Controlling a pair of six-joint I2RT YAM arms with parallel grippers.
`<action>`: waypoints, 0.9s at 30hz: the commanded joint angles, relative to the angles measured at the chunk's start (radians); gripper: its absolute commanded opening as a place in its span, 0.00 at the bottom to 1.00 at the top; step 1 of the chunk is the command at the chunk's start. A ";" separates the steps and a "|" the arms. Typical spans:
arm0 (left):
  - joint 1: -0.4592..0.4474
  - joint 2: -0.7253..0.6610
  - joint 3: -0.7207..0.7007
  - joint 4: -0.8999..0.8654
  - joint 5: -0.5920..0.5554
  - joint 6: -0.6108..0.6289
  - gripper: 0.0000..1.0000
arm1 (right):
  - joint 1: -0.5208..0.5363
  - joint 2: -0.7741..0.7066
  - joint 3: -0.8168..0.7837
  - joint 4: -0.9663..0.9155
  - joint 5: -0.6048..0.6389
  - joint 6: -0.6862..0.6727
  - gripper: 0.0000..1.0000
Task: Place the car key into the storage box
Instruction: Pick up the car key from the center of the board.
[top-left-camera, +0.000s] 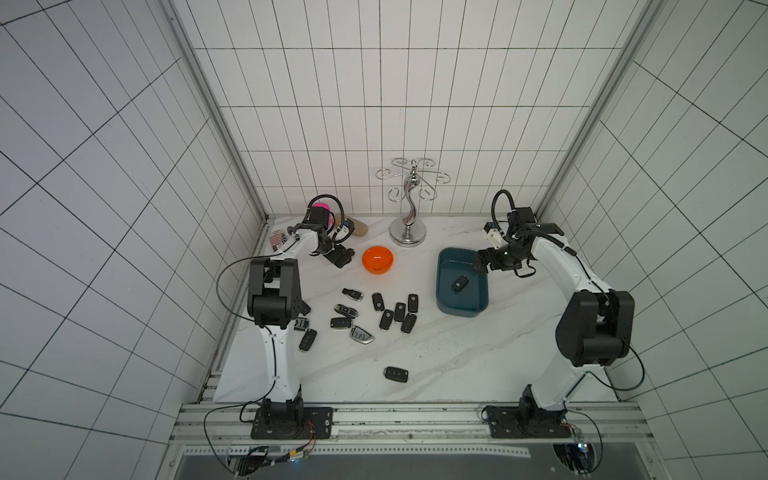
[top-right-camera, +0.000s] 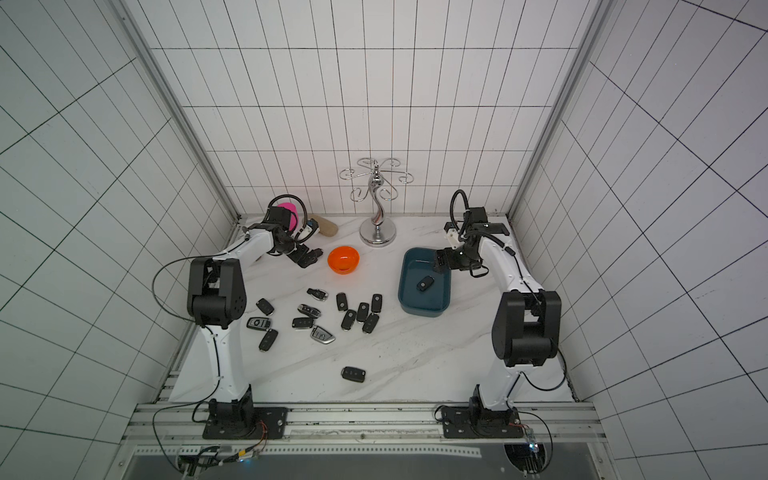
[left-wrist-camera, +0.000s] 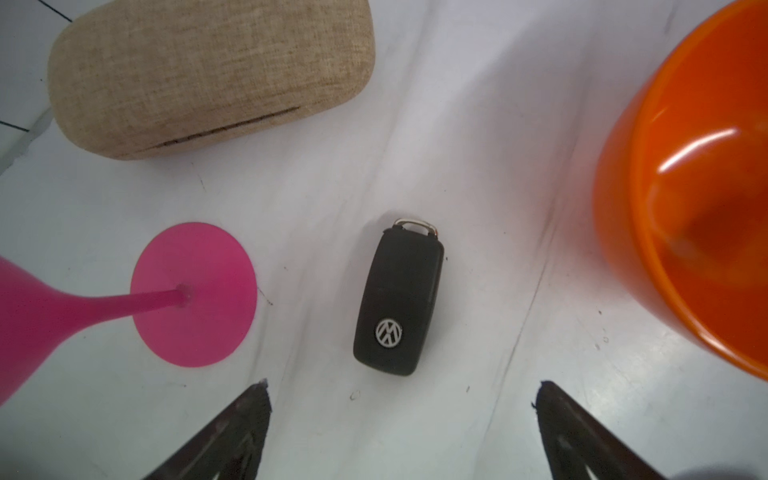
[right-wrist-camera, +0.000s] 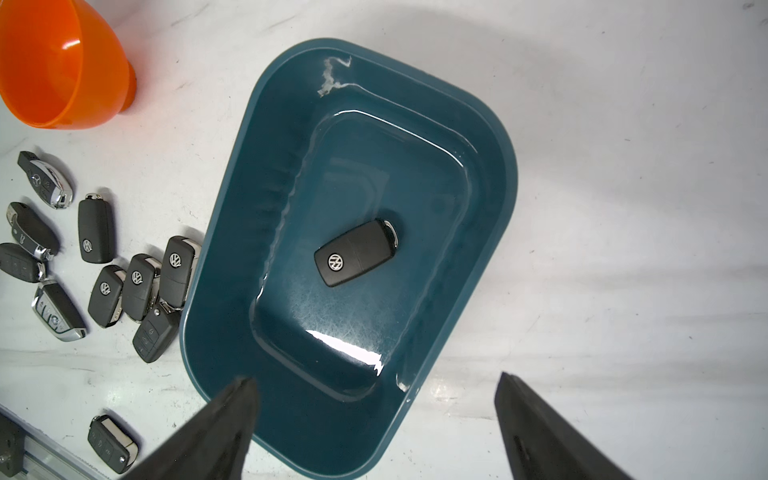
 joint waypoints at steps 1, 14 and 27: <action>-0.007 0.057 0.055 0.032 0.016 0.040 0.96 | -0.009 -0.028 -0.038 -0.001 0.022 -0.027 0.93; -0.016 0.162 0.181 0.001 0.070 0.065 0.94 | -0.019 -0.039 -0.047 0.005 0.036 -0.030 0.93; -0.021 0.228 0.270 -0.153 0.065 0.106 0.93 | -0.026 -0.051 -0.054 0.008 0.033 -0.028 0.93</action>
